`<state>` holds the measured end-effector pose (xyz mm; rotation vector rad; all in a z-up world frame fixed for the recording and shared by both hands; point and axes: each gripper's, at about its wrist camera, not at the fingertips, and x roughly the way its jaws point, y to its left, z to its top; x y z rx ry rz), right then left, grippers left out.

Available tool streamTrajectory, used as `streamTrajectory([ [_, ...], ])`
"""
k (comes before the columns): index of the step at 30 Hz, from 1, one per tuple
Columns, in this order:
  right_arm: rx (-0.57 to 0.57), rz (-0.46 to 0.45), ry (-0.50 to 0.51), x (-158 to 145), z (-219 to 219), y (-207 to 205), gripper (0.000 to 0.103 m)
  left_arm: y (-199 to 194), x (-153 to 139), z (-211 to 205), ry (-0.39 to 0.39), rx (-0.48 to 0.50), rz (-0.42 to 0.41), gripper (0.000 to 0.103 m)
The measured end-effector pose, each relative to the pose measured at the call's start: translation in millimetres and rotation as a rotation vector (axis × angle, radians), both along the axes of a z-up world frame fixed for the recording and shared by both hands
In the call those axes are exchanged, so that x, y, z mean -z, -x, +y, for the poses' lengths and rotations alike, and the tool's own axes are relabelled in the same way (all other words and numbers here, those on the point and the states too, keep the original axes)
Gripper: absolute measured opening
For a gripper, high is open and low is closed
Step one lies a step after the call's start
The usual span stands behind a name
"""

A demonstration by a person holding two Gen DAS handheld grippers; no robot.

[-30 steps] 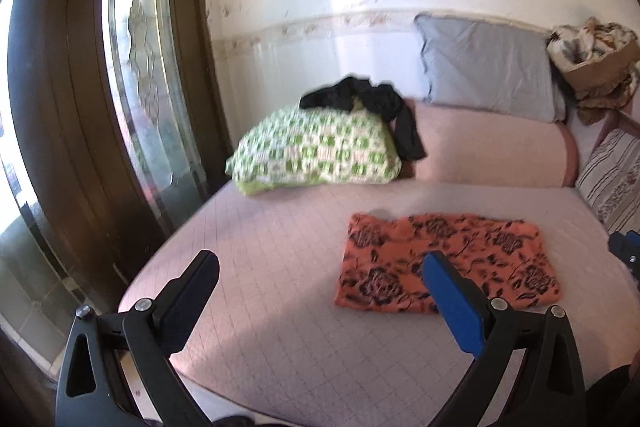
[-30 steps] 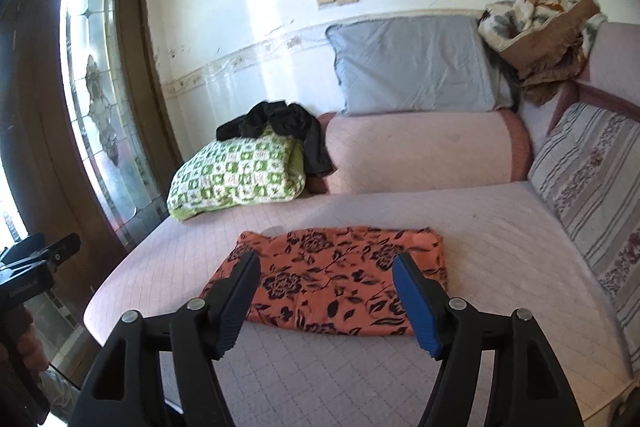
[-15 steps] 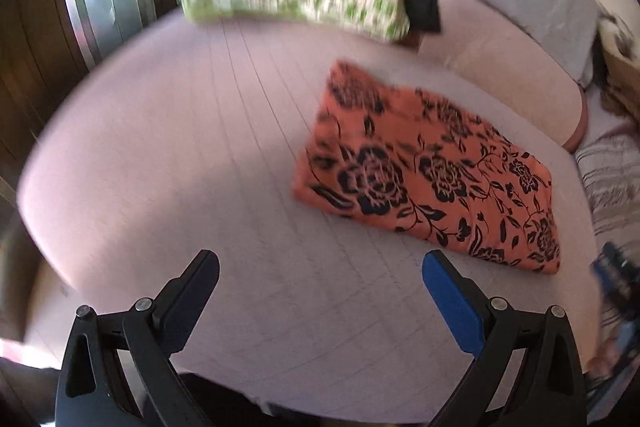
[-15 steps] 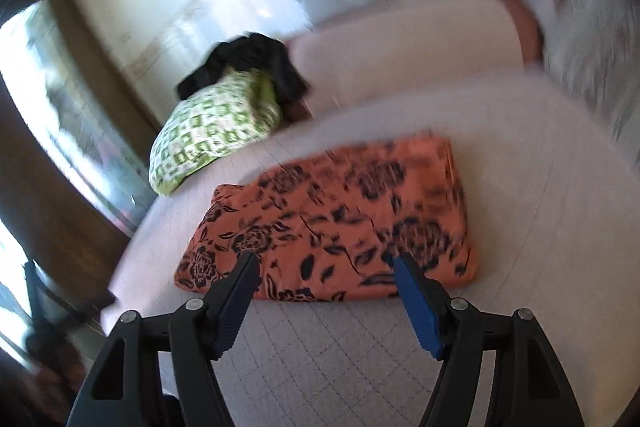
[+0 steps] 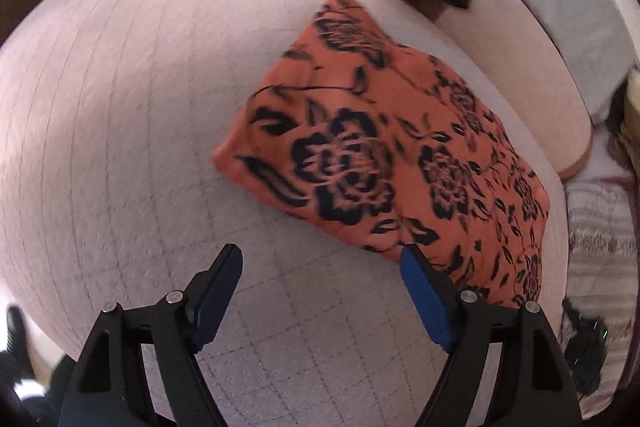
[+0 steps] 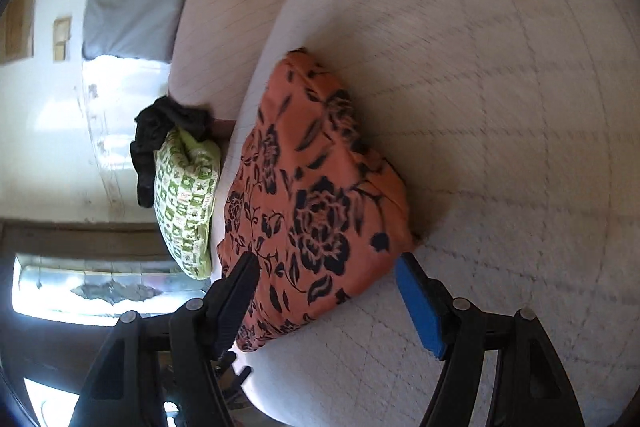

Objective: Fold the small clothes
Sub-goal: 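Lower the left gripper onto the folded blouse edge and close it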

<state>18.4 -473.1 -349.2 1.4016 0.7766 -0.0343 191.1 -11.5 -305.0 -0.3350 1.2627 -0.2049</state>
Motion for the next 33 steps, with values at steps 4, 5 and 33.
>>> streamTrajectory([
  [4, -0.027, 0.008, -0.021, 9.2, 8.7, -6.9, 0.074, -13.7, 15.0, 12.1, 0.032, -0.069, 0.043, 0.081],
  [5, -0.035, 0.010, -0.015, 10.1, 11.6, -10.6, 0.074, -16.4, 17.1, 12.5, 0.046, -0.074, 0.048, 0.081],
  [33, 0.058, -0.028, 0.135, 20.9, 24.3, -86.5, 0.058, -58.4, 32.7, 26.7, 0.259, -0.259, -0.086, 0.059],
])
